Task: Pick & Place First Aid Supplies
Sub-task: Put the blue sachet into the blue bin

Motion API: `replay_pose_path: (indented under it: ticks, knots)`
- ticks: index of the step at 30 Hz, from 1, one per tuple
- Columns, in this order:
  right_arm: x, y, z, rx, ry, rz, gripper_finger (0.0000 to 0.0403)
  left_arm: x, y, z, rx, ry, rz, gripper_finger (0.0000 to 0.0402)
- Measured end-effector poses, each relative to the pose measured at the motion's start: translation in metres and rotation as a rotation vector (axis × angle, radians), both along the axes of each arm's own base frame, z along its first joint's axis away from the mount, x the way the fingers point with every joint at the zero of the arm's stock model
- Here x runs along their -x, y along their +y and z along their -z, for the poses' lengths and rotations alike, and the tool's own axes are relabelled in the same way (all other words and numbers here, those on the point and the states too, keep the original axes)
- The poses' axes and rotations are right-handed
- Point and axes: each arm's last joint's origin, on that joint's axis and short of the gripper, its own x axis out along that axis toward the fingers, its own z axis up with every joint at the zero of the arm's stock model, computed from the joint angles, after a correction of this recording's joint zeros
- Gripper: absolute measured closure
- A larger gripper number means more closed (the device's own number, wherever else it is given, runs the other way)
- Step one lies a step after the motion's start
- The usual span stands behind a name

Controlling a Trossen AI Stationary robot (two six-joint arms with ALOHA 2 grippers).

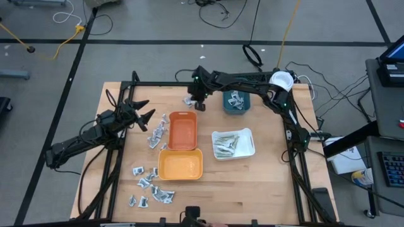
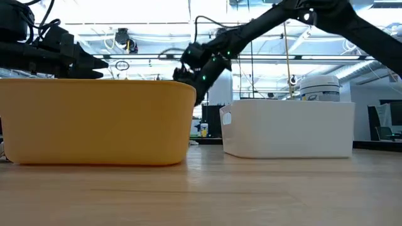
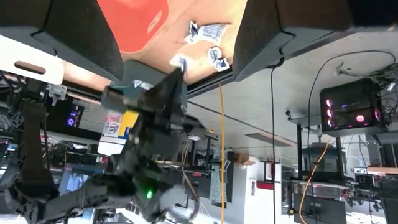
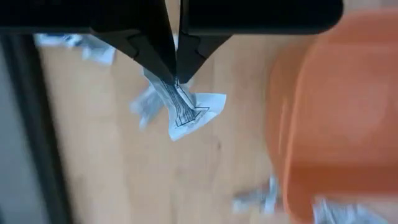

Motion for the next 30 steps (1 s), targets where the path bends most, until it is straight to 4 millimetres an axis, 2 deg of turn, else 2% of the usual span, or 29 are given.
replay_pose_path:
  ticks: [7,11,15,19,26,30]
  knots:
    - [0.010,-0.001,-0.040,0.035,-0.079,0.108,0.0400,0.000,0.000,0.000,0.000,0.001,0.000,0.0093]
    - [0.018,-0.004,-0.056,0.021,-0.103,0.171,0.0401,0.000,0.000,0.000,0.000,0.001,0.000,0.0093]
    - [0.022,-0.008,-0.057,-0.026,-0.099,0.228,0.0402,0.000,0.000,0.000,0.000,0.001,0.000,0.0093]
    - [0.035,-0.016,-0.050,-0.107,-0.008,0.343,0.0402,0.000,0.000,0.000,0.000,0.000,0.000,0.0094]
    - [0.072,-0.028,-0.053,-0.060,0.233,0.521,0.0402,0.000,0.000,0.000,0.000,0.001,0.000,0.0093]
    - [0.093,-0.033,-0.051,-0.082,0.368,0.564,0.0402,0.000,0.000,0.000,0.000,0.000,0.000,0.0094]
